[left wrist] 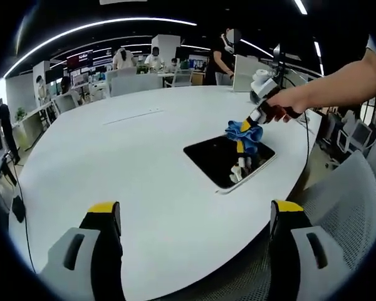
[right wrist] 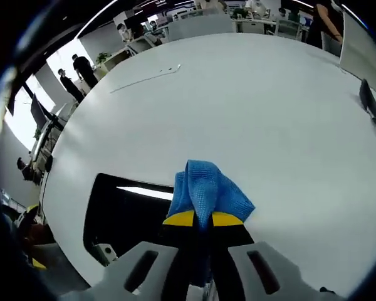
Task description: Wipe the mirror surface with the cleaning cloth until all visible marks leave the cleaned area.
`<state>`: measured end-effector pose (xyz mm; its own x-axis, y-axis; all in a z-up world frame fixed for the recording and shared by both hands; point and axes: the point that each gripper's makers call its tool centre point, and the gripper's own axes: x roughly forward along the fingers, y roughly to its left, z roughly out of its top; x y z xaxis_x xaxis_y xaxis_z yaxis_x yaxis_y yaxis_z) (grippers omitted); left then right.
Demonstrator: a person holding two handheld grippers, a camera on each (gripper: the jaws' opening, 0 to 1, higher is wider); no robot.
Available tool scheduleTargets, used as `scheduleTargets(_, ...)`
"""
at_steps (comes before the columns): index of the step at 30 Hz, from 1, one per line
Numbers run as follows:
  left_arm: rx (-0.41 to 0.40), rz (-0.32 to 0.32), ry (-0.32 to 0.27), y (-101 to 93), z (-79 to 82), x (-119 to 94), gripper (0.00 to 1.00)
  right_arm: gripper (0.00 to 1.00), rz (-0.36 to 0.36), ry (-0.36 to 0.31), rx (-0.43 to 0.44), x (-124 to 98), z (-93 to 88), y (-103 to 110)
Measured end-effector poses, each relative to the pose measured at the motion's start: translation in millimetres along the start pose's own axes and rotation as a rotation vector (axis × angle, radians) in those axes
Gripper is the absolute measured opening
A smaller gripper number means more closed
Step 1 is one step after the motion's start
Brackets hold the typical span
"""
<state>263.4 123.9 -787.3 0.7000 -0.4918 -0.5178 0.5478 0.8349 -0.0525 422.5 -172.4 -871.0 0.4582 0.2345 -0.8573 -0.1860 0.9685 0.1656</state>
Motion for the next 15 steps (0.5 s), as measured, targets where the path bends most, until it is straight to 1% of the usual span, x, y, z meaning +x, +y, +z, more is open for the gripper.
scheduleTargets(1, 0.000, 0.001, 0.001, 0.2, -0.1, -0.2, 0.99, 0.02, -0.013, -0.012, -0.001, -0.4, 1.2, -0.2)
scheduleTargets(5, 0.000, 0.000, 0.000, 1.0, -0.4, 0.3, 0.99, 0.02, -0.026, -0.017, 0.004, -0.2, 2.2, -1.1)
scheduleTargets(8, 0.001, -0.002, 0.002, 1.2, -1.1, 1.0, 0.99, 0.02, -0.026, -0.015, 0.043, -1.7, 1.8, -0.7)
scheduleTargets(12, -0.001, -0.004, 0.003, 0.9, -1.5, 1.5, 0.99, 0.02, -0.029, -0.014, 0.053, -1.4, 1.6, 0.6)
scheduleTargets(15, -0.004, -0.007, 0.005, -0.3, -1.8, 1.1, 0.99, 0.02, -0.024, -0.017, 0.069, -0.6, 1.3, 6.2)
